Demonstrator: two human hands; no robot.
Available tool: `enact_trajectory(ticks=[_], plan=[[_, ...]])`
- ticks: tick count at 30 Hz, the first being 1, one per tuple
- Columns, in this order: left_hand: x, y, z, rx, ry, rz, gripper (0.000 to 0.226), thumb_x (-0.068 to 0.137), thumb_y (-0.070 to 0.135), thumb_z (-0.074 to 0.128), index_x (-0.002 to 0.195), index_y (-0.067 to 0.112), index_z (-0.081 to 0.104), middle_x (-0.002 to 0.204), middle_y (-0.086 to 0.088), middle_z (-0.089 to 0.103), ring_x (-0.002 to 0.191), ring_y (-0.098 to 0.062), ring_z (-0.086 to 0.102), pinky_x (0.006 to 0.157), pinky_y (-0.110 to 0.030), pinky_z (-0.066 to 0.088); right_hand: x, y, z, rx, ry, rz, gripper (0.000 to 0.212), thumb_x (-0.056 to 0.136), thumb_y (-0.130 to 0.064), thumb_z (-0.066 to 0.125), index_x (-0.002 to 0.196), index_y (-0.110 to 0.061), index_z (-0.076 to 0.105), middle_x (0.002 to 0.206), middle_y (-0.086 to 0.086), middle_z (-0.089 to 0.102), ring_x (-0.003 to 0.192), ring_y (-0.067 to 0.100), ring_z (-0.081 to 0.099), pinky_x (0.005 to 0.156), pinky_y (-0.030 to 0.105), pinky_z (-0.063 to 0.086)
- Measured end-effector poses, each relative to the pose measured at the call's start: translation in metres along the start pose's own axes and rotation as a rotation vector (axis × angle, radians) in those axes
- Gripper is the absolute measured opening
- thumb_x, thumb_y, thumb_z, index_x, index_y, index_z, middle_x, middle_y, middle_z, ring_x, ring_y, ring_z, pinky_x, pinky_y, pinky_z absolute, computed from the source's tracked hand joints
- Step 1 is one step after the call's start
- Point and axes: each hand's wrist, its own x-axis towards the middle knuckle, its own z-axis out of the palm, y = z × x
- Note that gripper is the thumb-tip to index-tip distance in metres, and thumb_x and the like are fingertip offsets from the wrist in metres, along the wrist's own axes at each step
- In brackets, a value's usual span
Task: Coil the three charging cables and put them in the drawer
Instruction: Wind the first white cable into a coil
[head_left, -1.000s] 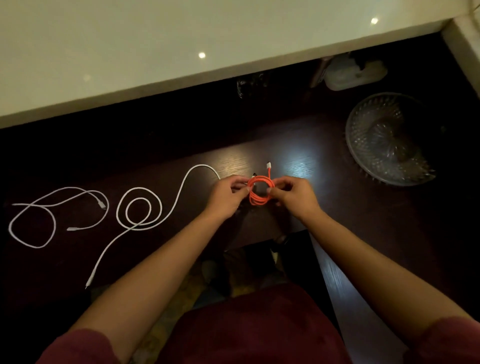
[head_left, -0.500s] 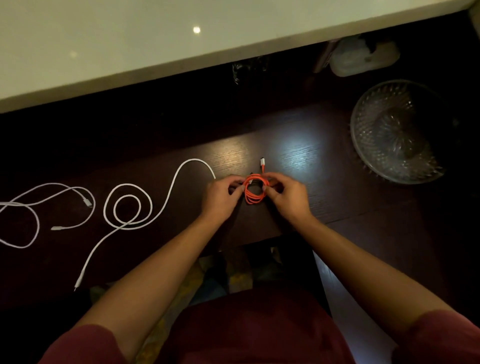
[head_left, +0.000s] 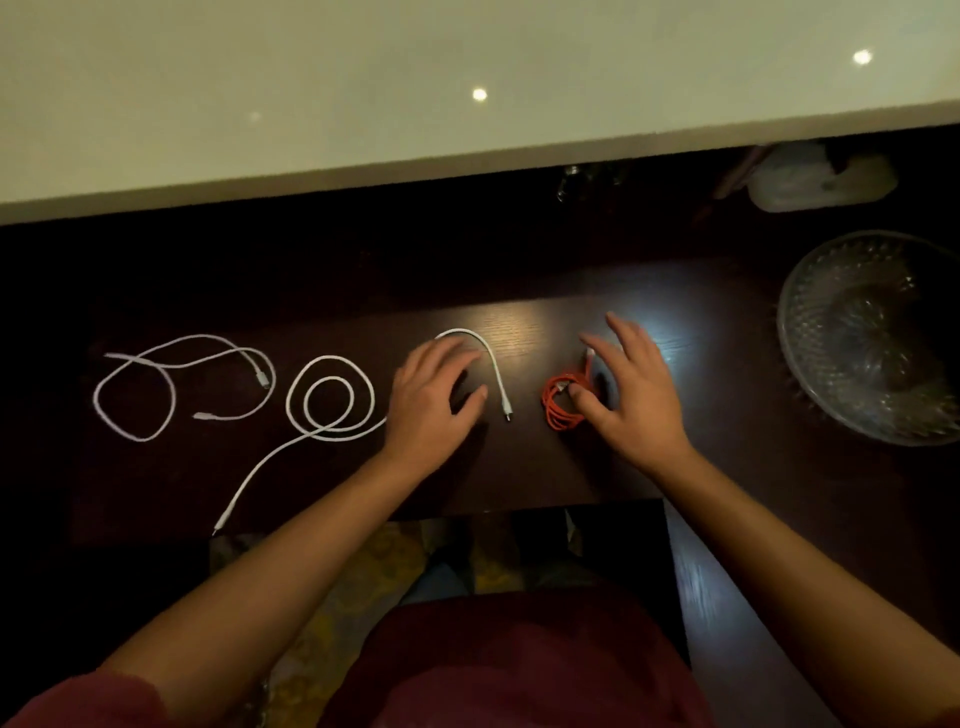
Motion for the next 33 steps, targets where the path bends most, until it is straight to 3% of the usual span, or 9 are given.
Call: enact_trajectory(ticks=[3, 6, 12, 19, 23, 26, 28, 33], plan=[[-0.021, -0.020, -0.035, 0.179, 0.109, 0.037, 0.059, 0.094, 0.045, 0.060, 0.146, 0.020, 0.051, 0.161, -0.006, 0.037, 0.153, -0.030, 0.024, 0.123, -0.051, 0.022, 0.009, -0.027, 0.001, -0.091, 0.010, -0.176, 0.072, 0.089, -0.053, 0.059, 0.152, -0.024, 0.041, 0.166, 0.008, 0.026, 0.155, 0.031, 0.019, 0.120, 0.050, 0.025], [-0.044, -0.048, -0.062, 0.358, 0.140, -0.036, 0.072, 0.096, 0.054, 0.053, 0.156, 0.019, 0.036, 0.169, -0.010, 0.019, 0.158, -0.033, 0.007, 0.124, -0.058, 0.012, 0.018, -0.055, 0.017, -0.149, -0.042, -0.282, 0.079, 0.092, -0.054, 0.060, 0.158, -0.023, 0.030, 0.169, 0.007, 0.018, 0.157, 0.029, 0.011, 0.123, 0.054, 0.020], [-0.093, -0.116, -0.081, 0.478, 0.069, -0.302, 0.078, 0.096, 0.059, 0.047, 0.159, 0.019, 0.026, 0.170, -0.011, 0.012, 0.158, -0.033, 0.001, 0.124, -0.059, 0.012, 0.040, -0.108, 0.086, -0.280, -0.280, -0.406, 0.081, 0.094, -0.063, 0.045, 0.160, -0.025, 0.019, 0.169, 0.010, 0.015, 0.157, 0.032, 0.011, 0.123, 0.056, 0.018], [-0.123, -0.176, -0.087, 0.476, -0.062, -0.462, 0.071, 0.097, 0.053, 0.055, 0.150, 0.008, 0.043, 0.166, -0.017, 0.025, 0.155, -0.038, 0.013, 0.123, -0.057, 0.016, 0.046, -0.145, 0.146, -0.408, -0.515, -0.431, 0.079, 0.092, -0.058, 0.053, 0.157, -0.019, 0.029, 0.168, 0.010, 0.020, 0.156, 0.035, 0.013, 0.124, 0.057, 0.016], [-0.130, -0.195, -0.084, 0.463, -0.100, -0.463, 0.055, 0.094, 0.037, 0.066, 0.137, 0.004, 0.059, 0.155, -0.019, 0.044, 0.150, -0.040, 0.028, 0.120, -0.056, 0.026, 0.043, -0.155, 0.159, -0.465, -0.480, -0.412, 0.061, 0.087, -0.052, 0.062, 0.138, -0.018, 0.055, 0.146, 0.010, 0.049, 0.135, 0.034, 0.044, 0.109, 0.049, 0.035], [-0.132, -0.202, -0.085, 0.423, -0.019, -0.395, 0.029, 0.084, 0.023, 0.077, 0.110, 0.009, 0.071, 0.126, -0.017, 0.062, 0.131, -0.039, 0.049, 0.104, -0.053, 0.042, 0.045, -0.157, 0.165, -0.507, -0.443, -0.414, 0.038, 0.086, -0.045, 0.065, 0.115, -0.019, 0.067, 0.119, 0.008, 0.062, 0.111, 0.033, 0.055, 0.093, 0.046, 0.042], [-0.130, -0.201, -0.088, 0.406, 0.013, -0.356, 0.016, 0.080, 0.017, 0.080, 0.092, 0.012, 0.070, 0.106, -0.013, 0.063, 0.111, -0.036, 0.058, 0.089, -0.048, 0.047, 0.046, -0.159, 0.169, -0.520, -0.445, -0.424, 0.029, 0.089, -0.038, 0.064, 0.105, -0.015, 0.070, 0.108, 0.010, 0.065, 0.104, 0.036, 0.058, 0.088, 0.046, 0.043], [-0.121, -0.186, -0.105, 0.099, 0.028, -0.400, 0.007, 0.096, 0.016, 0.065, 0.099, 0.010, 0.064, 0.086, -0.005, 0.069, 0.086, -0.034, 0.066, 0.075, -0.043, 0.051, 0.039, -0.155, 0.162, -0.504, -0.409, -0.410, 0.023, 0.089, -0.032, 0.067, 0.091, -0.010, 0.069, 0.094, 0.013, 0.068, 0.092, 0.037, 0.064, 0.082, 0.044, 0.045]])
